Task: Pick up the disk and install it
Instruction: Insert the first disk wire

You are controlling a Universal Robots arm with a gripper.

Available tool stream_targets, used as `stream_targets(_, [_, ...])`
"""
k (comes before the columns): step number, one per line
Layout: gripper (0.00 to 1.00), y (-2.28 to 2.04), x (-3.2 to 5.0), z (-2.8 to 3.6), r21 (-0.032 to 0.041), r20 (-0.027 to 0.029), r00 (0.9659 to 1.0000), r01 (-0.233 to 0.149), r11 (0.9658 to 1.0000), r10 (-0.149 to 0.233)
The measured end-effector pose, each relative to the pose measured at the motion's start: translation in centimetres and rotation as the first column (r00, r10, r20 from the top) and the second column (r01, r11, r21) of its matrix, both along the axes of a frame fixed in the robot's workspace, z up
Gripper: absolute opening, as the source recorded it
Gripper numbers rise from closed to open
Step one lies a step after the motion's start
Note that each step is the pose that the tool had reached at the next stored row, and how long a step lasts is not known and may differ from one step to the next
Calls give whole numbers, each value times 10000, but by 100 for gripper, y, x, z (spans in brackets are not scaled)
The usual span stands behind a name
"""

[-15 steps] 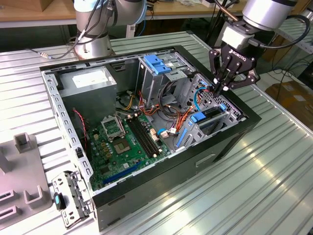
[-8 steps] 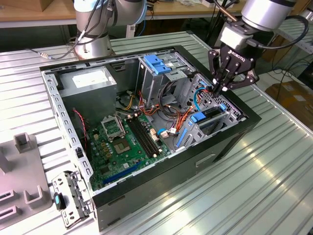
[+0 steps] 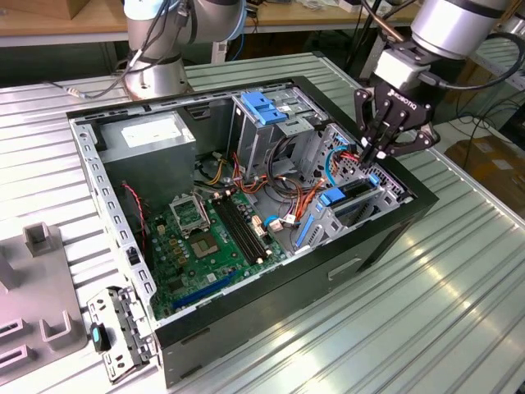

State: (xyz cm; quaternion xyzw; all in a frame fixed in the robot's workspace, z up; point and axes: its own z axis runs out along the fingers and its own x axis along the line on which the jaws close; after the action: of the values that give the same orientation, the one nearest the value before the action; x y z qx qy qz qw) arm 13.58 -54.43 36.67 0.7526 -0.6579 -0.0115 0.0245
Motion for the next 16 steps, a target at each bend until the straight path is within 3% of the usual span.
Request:
stream_targets(1, [17, -7, -5, -3, 1, 7, 10000, 2, 10000, -2])
stream_targets(3, [17, -9, -32, -15, -1, 74, 10000, 0, 10000, 0])
stream_targets(6, [17, -10, -99, -39, 0, 279, 9996, -1, 10000, 1])
stream_targets(7, [17, -11, -108, -45, 3, 315, 9995, 3, 10000, -3])
stream_targets(16, [17, -10, -108, -45, 0, 339, 9994, 5, 10000, -5])
